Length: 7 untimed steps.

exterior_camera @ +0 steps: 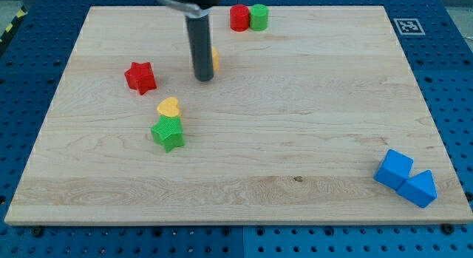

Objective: Slide the yellow hexagon below the green circle

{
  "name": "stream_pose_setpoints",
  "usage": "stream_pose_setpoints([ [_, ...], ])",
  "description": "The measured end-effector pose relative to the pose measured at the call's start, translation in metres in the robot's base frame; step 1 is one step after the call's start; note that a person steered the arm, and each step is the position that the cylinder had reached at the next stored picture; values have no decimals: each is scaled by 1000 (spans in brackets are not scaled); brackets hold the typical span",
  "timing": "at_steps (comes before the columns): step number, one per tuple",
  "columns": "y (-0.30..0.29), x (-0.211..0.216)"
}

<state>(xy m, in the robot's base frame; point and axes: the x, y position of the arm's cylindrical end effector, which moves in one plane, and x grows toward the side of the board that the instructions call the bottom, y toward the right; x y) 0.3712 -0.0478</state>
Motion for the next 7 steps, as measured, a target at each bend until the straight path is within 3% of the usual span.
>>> stream_pose_setpoints([
  [2, 9, -16],
  [5, -45, -31],
  [7, -9, -49],
])
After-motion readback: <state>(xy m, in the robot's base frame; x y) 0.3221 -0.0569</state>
